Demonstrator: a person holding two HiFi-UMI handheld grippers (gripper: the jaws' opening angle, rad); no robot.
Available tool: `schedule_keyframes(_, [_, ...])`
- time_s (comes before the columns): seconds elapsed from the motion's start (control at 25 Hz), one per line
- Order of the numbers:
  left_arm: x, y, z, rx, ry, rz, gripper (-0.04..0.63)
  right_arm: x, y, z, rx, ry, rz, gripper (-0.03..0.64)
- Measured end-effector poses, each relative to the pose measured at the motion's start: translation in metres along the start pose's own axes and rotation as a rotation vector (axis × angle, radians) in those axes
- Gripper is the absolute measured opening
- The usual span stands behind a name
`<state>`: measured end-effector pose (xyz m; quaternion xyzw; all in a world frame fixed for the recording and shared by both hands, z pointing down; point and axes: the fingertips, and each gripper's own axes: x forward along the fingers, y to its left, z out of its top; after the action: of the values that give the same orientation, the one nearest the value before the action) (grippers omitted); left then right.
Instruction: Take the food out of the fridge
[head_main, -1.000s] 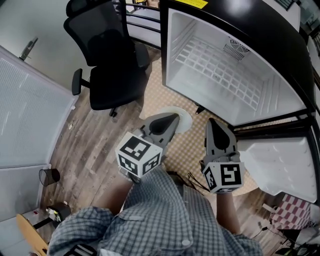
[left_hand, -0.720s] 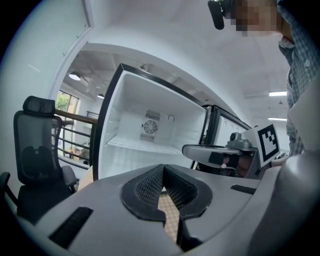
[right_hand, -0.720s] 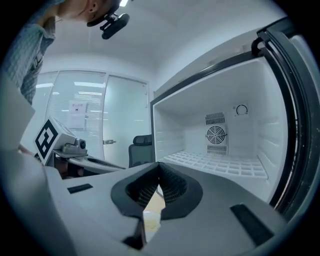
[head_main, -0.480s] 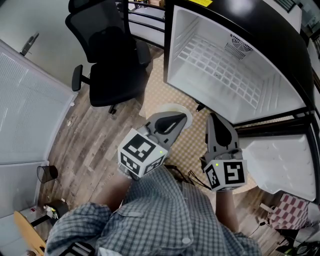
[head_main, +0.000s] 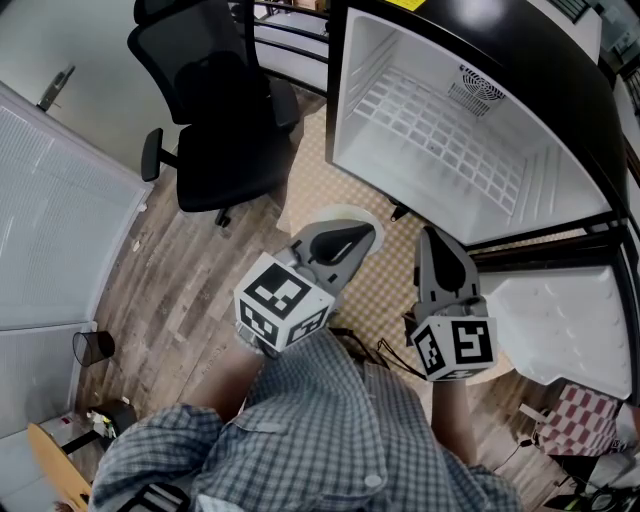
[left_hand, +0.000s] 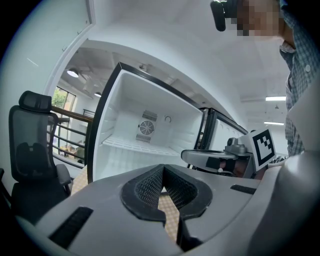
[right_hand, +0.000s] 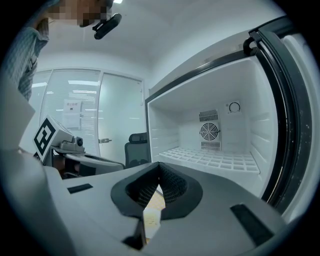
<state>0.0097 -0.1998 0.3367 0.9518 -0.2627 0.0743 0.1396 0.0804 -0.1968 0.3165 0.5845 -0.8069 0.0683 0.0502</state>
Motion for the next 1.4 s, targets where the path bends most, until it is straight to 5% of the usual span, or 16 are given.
schedule_keyframes(1.4, [-0.003, 0.005, -0.007, -0.039, 0.010, 0.014, 0.006, -0.001, -0.006, -0.015, 0.006, 0.050, -0.006, 0.009])
